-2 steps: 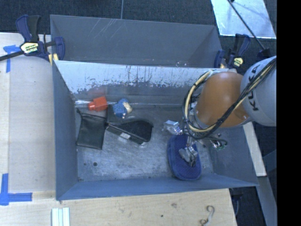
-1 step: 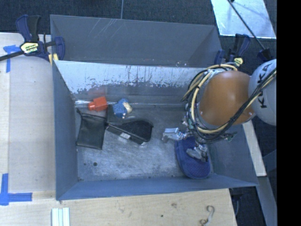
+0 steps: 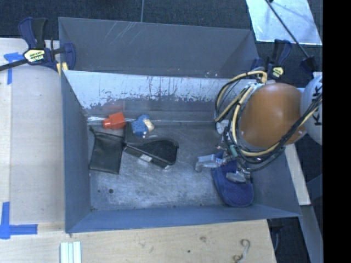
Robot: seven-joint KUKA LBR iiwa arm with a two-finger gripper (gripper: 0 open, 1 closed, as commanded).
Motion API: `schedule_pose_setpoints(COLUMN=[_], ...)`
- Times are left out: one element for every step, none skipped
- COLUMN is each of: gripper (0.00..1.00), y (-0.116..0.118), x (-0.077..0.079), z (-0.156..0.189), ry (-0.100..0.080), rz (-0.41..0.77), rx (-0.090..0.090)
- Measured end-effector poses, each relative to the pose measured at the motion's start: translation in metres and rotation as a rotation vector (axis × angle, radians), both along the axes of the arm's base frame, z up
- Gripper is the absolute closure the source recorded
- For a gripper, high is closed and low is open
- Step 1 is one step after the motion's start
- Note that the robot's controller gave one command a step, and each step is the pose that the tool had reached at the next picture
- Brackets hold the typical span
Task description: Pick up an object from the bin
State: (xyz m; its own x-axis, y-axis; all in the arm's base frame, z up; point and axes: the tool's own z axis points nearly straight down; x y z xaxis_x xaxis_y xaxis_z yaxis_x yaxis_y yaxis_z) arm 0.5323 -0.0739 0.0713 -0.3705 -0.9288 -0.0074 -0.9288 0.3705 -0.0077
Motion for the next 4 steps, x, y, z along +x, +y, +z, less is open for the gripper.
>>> schedule_pose_setpoints(gripper=[0.00,1.00,1.00,1.00], y=[-0.027,-0.027,-0.036,-0.038], x=[-0.012,-0.011,-0.016,-0.015], z=[0.000,0.000,0.117,0.220], ry=[-0.001,-0.001,0.001,0.000], rz=[0.415,0.413,0.456,0.452], rx=[0.003,0.003,-0.009,-0.009])
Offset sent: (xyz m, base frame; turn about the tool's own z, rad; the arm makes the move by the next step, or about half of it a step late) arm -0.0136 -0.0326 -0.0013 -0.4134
